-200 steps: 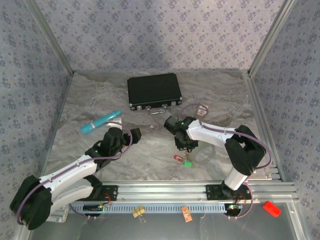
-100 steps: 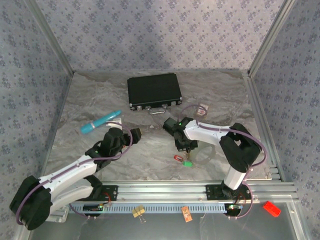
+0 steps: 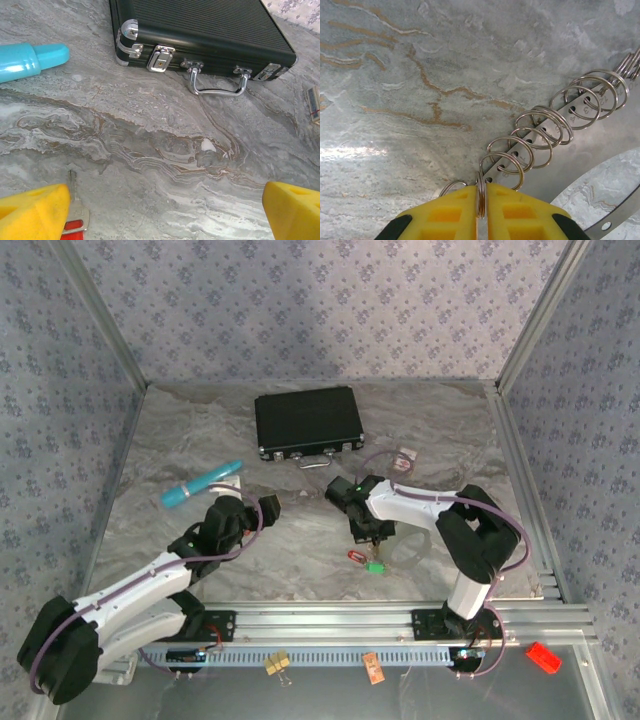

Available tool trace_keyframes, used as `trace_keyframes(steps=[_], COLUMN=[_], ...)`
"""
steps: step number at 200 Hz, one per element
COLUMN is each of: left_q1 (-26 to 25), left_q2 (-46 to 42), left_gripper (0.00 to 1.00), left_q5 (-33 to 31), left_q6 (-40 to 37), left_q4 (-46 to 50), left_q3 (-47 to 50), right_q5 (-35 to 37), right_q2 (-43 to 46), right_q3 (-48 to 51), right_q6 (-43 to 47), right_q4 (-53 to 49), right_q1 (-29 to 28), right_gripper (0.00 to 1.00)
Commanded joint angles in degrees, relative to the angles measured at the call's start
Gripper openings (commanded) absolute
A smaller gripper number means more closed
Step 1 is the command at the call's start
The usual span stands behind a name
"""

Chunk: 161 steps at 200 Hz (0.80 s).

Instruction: Put the keys on the keyring

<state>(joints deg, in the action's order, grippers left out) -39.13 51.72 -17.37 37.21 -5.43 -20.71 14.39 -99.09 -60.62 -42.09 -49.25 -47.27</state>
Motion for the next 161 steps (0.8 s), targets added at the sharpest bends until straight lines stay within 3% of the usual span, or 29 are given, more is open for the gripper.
trace_keyframes(steps=[1, 39, 85, 125, 161], left_q1=[-0.33, -0.40, -0.40, -0.44, -0.44], left_q2=[-1.17, -2.01, -3.81, -3.83, -2.90], left_gripper=[0.97, 0.97, 0.97, 0.95, 0.87], left_q5=[-1.00, -1.56, -3.19, -1.08, 5.61], left_q6=[0.78, 0.41, -5.32, -16.86, -27.68], left_q4=[1.04, 1.69, 3.58, 3.09, 1.49], left_q3=[-0.92, -0.99, -2.68, -5.77, -7.88], right_q5=[1.58, 1.83, 3.69, -0.88, -9.58], right_q2=[-1.11, 0.10, 9.20, 17.74, 22.56], right_q3=[-0.89, -0.89, 1.40, 4.87, 7.06], right_q6=[-1.11, -0.55, 5.57, 22.53, 34.23], right_q4=[-1.19, -1.33, 4.21, 15.06, 24.31], right_q1=[-0.53, -0.54, -0.81, -0.89, -0.18], right_gripper=[0.11, 0.00, 0.00, 0.00, 0.00])
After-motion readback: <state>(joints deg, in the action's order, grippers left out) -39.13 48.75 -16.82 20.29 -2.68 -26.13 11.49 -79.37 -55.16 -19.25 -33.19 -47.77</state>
